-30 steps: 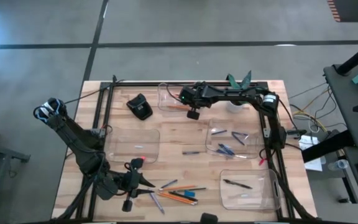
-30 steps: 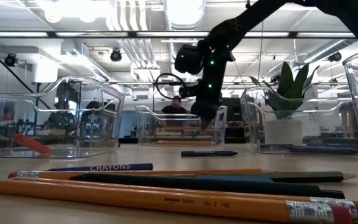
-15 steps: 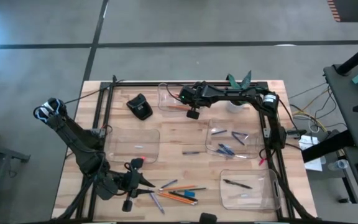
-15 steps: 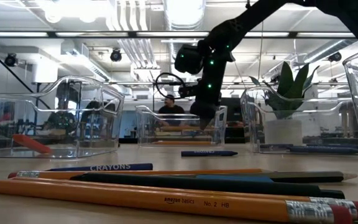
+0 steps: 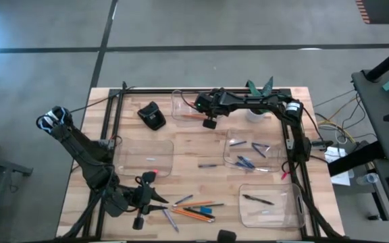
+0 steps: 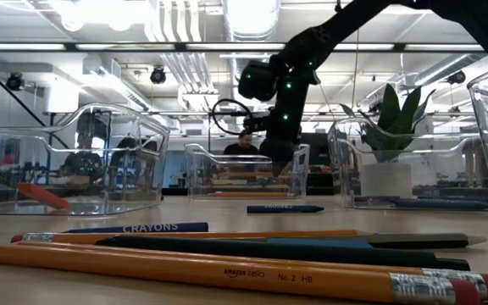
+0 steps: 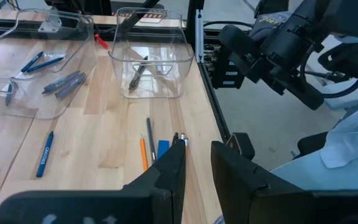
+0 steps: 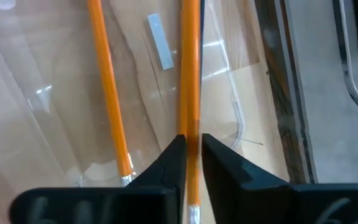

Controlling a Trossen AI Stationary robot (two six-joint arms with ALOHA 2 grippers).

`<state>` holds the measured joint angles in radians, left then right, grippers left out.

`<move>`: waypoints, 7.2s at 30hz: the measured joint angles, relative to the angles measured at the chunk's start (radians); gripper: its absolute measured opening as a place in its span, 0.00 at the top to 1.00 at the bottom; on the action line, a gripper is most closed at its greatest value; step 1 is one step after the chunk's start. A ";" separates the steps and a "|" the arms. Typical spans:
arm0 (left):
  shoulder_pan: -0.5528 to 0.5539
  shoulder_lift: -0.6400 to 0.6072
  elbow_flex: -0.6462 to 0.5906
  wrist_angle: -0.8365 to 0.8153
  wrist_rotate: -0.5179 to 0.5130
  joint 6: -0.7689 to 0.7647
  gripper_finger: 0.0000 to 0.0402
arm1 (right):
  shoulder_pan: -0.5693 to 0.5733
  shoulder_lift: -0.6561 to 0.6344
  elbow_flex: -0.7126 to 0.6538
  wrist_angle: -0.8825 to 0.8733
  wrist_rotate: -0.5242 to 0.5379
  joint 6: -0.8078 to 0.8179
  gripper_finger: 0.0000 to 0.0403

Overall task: Sort crayons/erasers/pens/pencils in bins
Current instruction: Put the yellow pencil into the top transparent bin

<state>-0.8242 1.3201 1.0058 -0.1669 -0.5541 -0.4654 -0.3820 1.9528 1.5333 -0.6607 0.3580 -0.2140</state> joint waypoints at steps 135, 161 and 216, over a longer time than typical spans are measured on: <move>-0.113 0.084 0.040 0.098 0.002 0.010 0.85 | 0.076 0.022 0.413 -0.317 -0.036 0.098 0.97; -0.111 0.050 0.038 0.098 -0.064 0.055 0.85 | -0.024 0.060 0.146 -0.084 -0.100 -0.035 0.97; -0.111 0.051 0.034 0.098 -0.083 0.055 0.85 | -0.048 0.110 0.146 -0.006 -0.183 0.034 0.88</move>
<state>-0.9356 1.3708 1.0401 -0.0689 -0.6373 -0.4107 -0.4301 2.0628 1.6794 -0.6668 0.1753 -0.1801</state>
